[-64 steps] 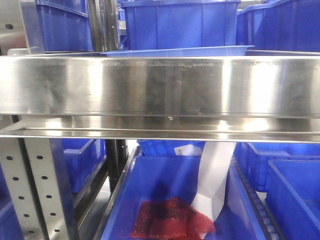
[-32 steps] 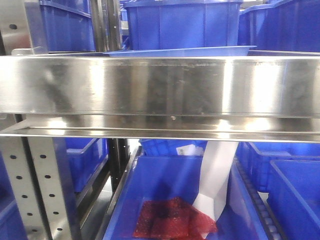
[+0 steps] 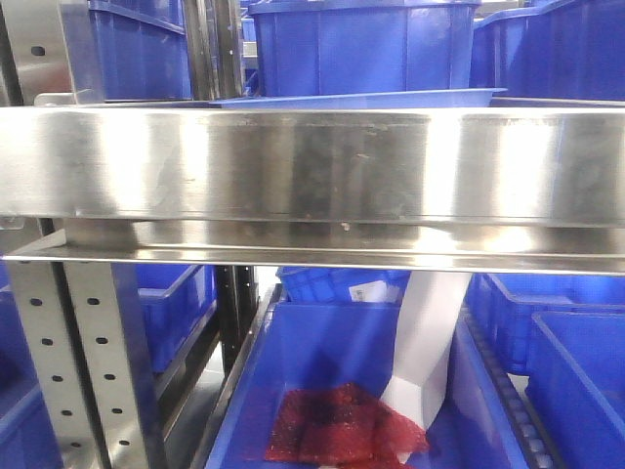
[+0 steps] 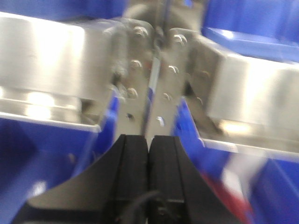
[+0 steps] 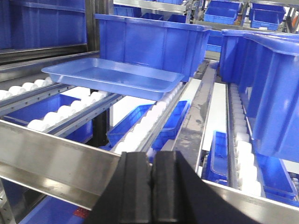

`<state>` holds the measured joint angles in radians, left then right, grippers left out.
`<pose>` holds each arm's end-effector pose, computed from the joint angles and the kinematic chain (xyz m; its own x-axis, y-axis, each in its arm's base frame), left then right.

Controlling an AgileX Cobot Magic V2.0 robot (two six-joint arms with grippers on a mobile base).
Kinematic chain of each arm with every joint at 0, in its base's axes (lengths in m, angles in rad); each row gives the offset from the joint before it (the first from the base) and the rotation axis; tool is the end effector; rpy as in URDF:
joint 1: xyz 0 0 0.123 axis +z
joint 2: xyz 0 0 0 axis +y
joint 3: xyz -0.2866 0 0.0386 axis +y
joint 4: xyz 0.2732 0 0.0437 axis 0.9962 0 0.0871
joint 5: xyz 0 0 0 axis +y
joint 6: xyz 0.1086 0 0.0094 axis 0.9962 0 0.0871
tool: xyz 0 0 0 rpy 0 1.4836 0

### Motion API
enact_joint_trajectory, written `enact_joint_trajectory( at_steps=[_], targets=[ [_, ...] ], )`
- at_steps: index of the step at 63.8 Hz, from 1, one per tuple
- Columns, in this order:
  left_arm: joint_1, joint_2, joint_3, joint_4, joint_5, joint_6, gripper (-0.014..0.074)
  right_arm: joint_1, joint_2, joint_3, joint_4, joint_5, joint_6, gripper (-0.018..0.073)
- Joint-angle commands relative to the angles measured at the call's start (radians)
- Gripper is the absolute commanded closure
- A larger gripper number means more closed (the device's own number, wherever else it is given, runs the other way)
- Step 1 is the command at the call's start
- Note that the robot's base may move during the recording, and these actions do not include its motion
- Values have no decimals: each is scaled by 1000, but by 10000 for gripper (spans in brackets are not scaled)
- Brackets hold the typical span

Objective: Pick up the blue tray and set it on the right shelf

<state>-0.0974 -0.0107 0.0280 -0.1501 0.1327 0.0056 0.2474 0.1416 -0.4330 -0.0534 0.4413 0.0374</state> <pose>0.0950 -0.0115 0.1907 -0.0771 -0.1358 -0.9877 0.1070 0.9838 -0.1436 0.0778 0.0171 0.3151 -0.0578 -0.0258 -0.9980 -0.2234 0.9746 -0.0123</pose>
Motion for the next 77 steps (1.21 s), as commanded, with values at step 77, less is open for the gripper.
enact_joint_trajectory(
  at_steps=[77],
  targets=[
    [12,-15,30,-10,-159,4,645,-266,-72,189,191,-327,-180,502]
  ],
)
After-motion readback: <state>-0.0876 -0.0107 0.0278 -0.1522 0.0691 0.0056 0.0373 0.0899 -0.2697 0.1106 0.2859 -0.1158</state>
